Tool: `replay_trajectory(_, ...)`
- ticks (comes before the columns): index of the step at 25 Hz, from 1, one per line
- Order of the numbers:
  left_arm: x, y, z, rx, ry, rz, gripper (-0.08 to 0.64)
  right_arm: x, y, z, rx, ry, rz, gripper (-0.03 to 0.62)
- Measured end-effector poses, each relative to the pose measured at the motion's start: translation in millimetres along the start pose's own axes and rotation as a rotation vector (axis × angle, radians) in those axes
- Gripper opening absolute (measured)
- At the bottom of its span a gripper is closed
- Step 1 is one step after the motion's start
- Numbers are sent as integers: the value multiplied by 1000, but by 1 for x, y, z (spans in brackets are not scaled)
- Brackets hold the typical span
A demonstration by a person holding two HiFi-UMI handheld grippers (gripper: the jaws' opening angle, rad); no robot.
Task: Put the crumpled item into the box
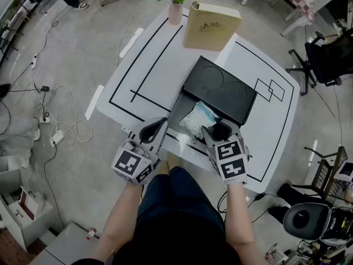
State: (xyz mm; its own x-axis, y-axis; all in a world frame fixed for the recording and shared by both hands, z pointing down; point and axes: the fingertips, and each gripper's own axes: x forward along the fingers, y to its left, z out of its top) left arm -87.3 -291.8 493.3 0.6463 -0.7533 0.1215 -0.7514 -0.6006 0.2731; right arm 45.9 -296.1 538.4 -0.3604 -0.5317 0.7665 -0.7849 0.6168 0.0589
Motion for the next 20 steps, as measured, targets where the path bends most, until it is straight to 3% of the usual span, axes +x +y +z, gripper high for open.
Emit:
replay_trajectory(6, -1, -1, 0, 6, 3, 0, 0, -3, 6, 0, -19, -17, 20, 195)
replay_trajectory(16, -1, -10, 3, 5, -2, -6, 0, -25, 7, 12, 32, -177, 16, 23)
replay_trajectory(20, -1, -16, 5, 11, -1, -12, 0, -38, 7, 17, 95, -263, 40, 6)
